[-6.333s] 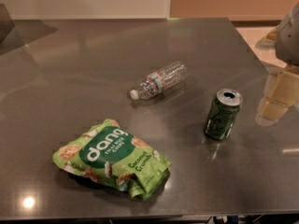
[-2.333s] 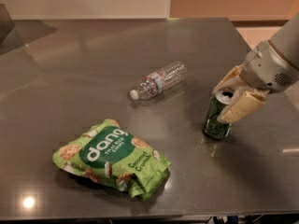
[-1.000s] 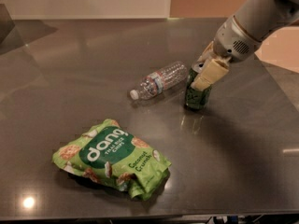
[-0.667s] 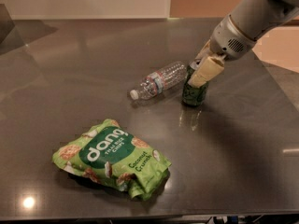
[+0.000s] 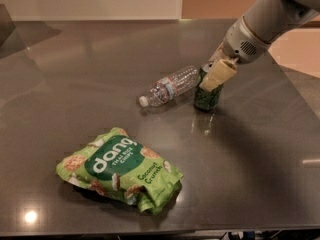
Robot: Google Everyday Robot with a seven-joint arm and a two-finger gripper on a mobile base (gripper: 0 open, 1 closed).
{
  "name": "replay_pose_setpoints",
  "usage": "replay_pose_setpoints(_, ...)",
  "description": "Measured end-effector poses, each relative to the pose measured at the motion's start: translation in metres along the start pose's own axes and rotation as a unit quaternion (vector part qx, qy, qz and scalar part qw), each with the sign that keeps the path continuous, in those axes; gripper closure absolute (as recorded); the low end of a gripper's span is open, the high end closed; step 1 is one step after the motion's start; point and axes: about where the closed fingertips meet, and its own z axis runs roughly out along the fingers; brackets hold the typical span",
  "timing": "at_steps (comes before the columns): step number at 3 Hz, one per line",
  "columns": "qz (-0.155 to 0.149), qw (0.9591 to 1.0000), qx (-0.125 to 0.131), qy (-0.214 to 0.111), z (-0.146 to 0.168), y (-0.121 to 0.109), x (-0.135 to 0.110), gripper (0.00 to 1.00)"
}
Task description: Move green can near water bottle
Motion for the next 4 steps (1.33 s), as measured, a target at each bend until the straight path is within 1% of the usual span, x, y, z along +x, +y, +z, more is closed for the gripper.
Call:
replay_pose_setpoints(1, 0.001, 1.0, 0.005, 0.0, 0.0032, -0.0042, -0.0021, 0.37)
replay_pose_setpoints(2, 0.003, 1.0, 0.004, -0.004, 0.0055, -0.0055, -0.0057, 0.14)
replay_pose_setpoints(3, 0.007, 0.9999, 0.002, -0.007, 0.0062, -0.0057, -0.007, 0.0)
replay_pose_setpoints(4, 0.007, 0.9999, 0.002, -0.008, 0.0063, -0.0057, -0.0072, 0.0)
